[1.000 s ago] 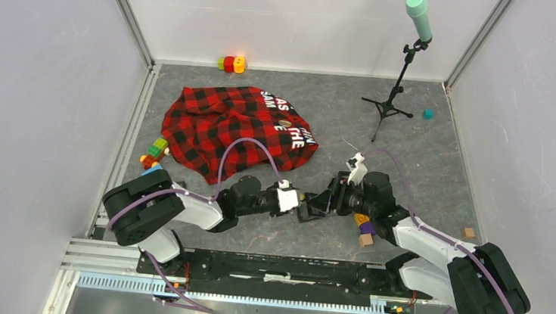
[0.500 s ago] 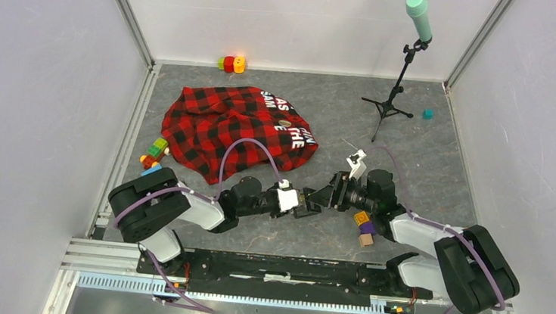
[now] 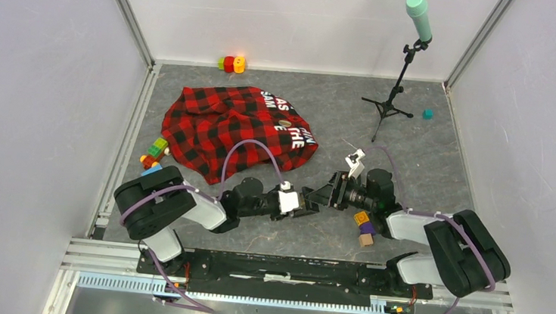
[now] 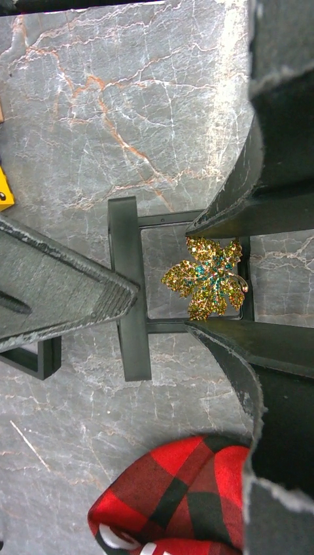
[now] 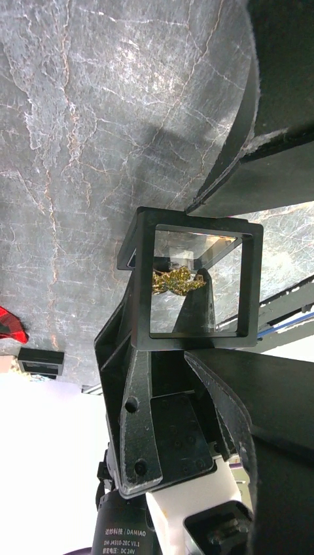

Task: Remove the brooch from the garment
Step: Place the brooch in the brooch box.

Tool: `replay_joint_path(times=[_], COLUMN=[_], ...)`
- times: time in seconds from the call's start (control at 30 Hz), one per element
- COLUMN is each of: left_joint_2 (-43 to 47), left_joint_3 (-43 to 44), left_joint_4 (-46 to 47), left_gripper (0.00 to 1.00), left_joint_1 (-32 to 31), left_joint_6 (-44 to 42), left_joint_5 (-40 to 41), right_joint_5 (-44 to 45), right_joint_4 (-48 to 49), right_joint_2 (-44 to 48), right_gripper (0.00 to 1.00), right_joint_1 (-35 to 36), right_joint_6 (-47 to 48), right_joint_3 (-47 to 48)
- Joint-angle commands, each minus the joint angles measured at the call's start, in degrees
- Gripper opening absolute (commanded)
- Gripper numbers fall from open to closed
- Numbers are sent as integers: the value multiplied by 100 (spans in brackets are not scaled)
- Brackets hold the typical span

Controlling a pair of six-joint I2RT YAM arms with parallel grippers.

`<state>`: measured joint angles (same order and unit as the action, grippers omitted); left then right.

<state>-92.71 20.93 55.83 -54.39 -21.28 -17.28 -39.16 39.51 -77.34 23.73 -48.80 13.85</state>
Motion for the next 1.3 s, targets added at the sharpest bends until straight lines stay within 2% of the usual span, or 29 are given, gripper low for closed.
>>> replay_joint_path(times=[0.0,0.57,0.97,1.03,1.27], left_joint_2=[-134,-341,-477,-459,-425], left_joint_3=[153,371,617,657,658], left_joint_4=[264,145,-328,-499,-532], left_gripper=[32,32,34,36,53], left_joint_1=[-10,-10,-7,-10,-8], left_joint_6=[169,139,147,133,182], left_joint_5=[-177,-277,-295,-301,-295], right_joint_5=[-175,-198,-198,-207,-194], right_joint_4=[453,462,498,506,514], right_joint_2=[-96,-179,-185,-196,-222], right_gripper=[58,57,57,57,57], right_joint_1=[-35,-52,-89,-102,-132], right_joint_6=[-38,37,48,46,54], right_joint_3=[-32,-89,-130,-139,-165])
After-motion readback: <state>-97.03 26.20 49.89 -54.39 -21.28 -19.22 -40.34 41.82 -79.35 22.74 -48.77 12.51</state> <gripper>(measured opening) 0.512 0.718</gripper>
